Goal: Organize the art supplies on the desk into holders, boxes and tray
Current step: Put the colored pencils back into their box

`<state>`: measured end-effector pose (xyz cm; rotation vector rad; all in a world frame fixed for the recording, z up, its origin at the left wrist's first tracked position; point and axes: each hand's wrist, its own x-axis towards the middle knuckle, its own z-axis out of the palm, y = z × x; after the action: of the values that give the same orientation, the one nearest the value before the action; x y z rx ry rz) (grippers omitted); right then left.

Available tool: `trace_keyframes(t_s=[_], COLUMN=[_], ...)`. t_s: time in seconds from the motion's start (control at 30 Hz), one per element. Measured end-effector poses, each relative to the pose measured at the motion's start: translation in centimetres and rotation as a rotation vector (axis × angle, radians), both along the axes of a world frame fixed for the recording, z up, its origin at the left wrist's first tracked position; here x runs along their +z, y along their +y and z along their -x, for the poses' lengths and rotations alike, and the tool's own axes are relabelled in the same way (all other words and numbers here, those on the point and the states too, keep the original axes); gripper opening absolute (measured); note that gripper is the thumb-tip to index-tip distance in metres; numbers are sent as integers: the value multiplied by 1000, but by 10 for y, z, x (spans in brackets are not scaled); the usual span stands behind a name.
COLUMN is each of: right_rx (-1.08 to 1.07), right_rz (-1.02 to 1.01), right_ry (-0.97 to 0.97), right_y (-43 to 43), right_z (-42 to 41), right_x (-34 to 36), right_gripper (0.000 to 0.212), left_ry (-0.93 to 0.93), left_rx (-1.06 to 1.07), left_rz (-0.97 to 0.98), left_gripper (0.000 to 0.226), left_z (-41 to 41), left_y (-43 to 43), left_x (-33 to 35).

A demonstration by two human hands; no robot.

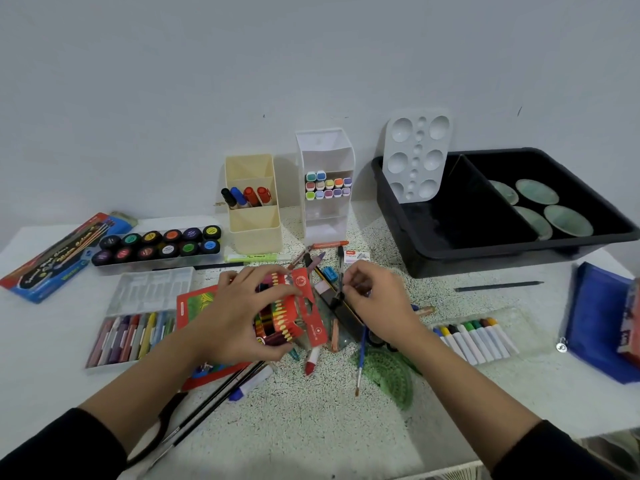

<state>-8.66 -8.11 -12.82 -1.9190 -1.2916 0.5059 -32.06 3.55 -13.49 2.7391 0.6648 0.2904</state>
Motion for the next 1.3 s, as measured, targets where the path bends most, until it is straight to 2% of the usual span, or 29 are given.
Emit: trace_keyframes(t_s=[0.17,0.5,0.57,0.77,0.93,1.17,1.3], right_rx=[71,265,314,388,411,355,270], right_rz=[12,35,13,-28,-1,47,38], right_ry=[6,-1,-52,-281,-474,-706,-714], right_y=[11,53,66,106,141,162,160], right_z=[12,61,74,107,124,132,128], right_x=[-3,1,-1,-1,-15,-40,-38], right_gripper=[15,11,9,29,33,27,20], left_ry=[-34,-14,-5,37,15,20,8], left_rx=[10,174,215,254,264,255,242], left_rz=[-48,9,43,105,87,10,26], left_gripper=[81,78,80,83,91,97,98], left_z=[16,98,116,161,171,170,171], left_y=[8,30,35,51,56,60,60], left_x=[14,12,10,0,-12,-21,-22])
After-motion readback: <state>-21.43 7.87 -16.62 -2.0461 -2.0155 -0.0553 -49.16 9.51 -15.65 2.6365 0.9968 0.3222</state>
